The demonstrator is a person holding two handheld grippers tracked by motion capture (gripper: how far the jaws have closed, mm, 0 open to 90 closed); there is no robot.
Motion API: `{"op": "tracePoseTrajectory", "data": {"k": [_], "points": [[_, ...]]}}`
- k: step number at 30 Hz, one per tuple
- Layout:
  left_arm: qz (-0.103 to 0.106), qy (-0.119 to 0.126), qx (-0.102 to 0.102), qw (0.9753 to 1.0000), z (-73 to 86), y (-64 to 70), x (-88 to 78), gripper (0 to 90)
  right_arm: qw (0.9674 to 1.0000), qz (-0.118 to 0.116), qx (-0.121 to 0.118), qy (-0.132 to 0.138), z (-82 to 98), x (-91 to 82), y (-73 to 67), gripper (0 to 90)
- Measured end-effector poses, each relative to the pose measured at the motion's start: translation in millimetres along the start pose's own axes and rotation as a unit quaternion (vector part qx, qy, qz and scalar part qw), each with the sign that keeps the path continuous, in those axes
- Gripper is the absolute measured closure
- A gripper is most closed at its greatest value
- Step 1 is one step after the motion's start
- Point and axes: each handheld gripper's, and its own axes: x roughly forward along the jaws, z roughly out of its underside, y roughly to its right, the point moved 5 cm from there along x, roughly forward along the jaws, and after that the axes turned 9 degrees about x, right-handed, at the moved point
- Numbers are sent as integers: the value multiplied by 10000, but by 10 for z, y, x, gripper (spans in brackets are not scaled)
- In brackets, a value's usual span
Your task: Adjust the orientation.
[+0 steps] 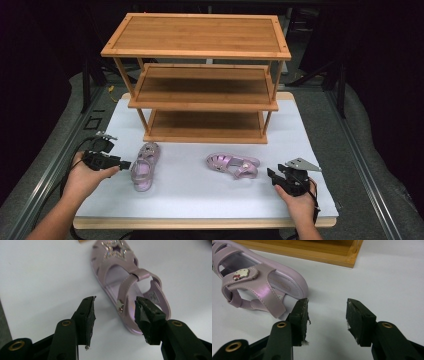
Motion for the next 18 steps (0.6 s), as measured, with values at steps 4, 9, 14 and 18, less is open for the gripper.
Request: {"op": "tracePoseTrajectory", "data": {"k": [4,9,14,18], "points": [[113,-687,-32,9976,-94,8,123,503,10000,-18,45,-43,8,-4,10,521],[189,-1107,-127,9936,-145,18,282,500,10000,-17,92,-22,10,4,22,520],[87,-1674,174,9857,-142,93,483,638,9998,-57,172,-31,17,8,26,520],[71,-1916,379,9807,-138,98,497,756,9998,-68,166,-41,23,18,24,519]]}}
